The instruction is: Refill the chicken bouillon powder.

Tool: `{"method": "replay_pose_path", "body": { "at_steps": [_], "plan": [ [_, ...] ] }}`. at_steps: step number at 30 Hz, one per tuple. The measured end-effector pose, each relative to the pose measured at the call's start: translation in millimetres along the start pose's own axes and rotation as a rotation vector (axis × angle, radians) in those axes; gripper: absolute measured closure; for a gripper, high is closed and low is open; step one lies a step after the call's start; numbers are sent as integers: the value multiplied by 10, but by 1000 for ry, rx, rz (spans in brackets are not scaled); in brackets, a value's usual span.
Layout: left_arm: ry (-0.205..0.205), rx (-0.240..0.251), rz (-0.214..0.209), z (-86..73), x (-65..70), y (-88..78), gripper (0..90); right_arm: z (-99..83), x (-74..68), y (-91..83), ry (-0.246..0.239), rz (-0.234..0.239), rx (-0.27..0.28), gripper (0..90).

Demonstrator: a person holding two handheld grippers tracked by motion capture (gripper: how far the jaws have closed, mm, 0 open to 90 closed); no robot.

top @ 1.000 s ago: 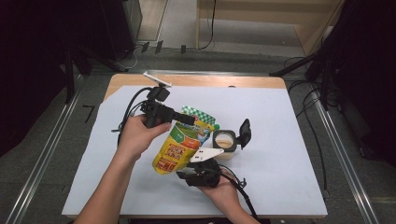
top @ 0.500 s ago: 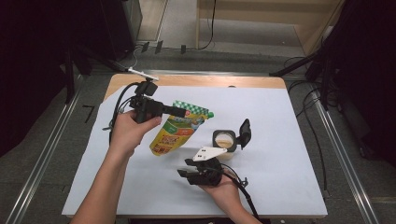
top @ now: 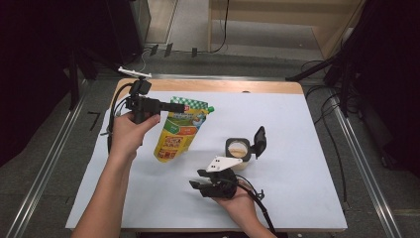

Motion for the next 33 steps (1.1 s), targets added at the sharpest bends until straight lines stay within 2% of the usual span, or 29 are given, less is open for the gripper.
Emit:
{"method": "replay_pose_path", "body": {
  "at_steps": [8, 12, 13, 22, 28, 33],
  "plan": [
    [-5, 49, 63, 120, -226, -3, 895, -34, 34, -68, 14, -20, 2, 532],
    [12, 75, 87, 157, -331, 23, 895, -49, 56, -104, 16, -31, 5, 534],
    [15, 81, 80, 162, -348, 24, 895, -51, 60, -112, 15, -33, 3, 534],
    [19, 95, 102, 139, -440, -147, 891, -18, 96, -148, 18, -40, 15, 538],
    [28, 90, 94, 51, -454, -270, 888, 28, 78, -138, 8, -28, 18, 539],
    [39, 78, 110, -45, -461, -398, 882, 68, 67, -116, -6, -16, 21, 540]
  ]
}}
Point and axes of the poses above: each handheld gripper's, and its own axes: y roughly forward along the jaws, z roughly out of its top, x roughly to its right, the point moved 10 cm from there along y, roughly forward along the jaws, and after that the axes turned 8 degrees about x, right-handed, at the moved point
